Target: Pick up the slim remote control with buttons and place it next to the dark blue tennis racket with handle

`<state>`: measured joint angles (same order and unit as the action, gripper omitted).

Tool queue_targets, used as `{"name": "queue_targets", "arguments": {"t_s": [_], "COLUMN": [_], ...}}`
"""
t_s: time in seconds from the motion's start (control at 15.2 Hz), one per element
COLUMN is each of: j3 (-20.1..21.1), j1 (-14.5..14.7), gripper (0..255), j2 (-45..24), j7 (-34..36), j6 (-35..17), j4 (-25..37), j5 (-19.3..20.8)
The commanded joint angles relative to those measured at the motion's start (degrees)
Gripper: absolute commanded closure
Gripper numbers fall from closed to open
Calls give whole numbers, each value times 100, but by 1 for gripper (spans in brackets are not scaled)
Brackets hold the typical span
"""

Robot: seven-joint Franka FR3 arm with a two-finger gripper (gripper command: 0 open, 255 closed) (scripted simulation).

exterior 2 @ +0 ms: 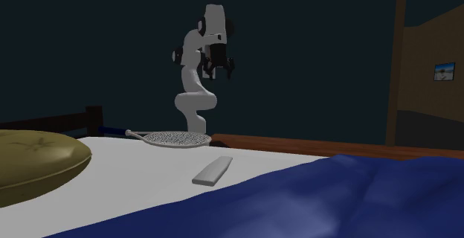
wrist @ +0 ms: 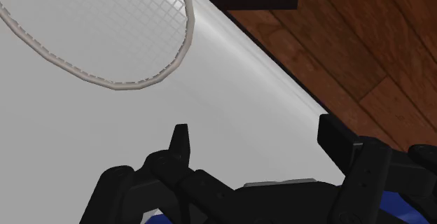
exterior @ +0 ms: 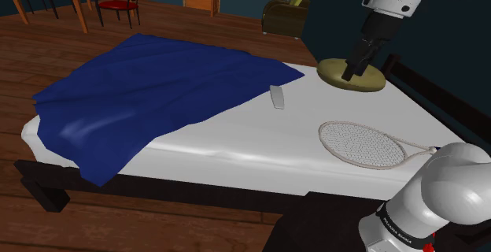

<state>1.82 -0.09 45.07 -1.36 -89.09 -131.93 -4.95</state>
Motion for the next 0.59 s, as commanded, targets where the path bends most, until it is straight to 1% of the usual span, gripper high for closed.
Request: {"name": "queue_targets", "arguments": {"t_s": [0.0,0.53], "j3": [0,228], "j1": [0,-351], "gripper": [0,0], "j2": [0,-1416], "j7": [0,823], "j6": [0,-1297], "j4": [0,102], "j5": [0,-1]}}
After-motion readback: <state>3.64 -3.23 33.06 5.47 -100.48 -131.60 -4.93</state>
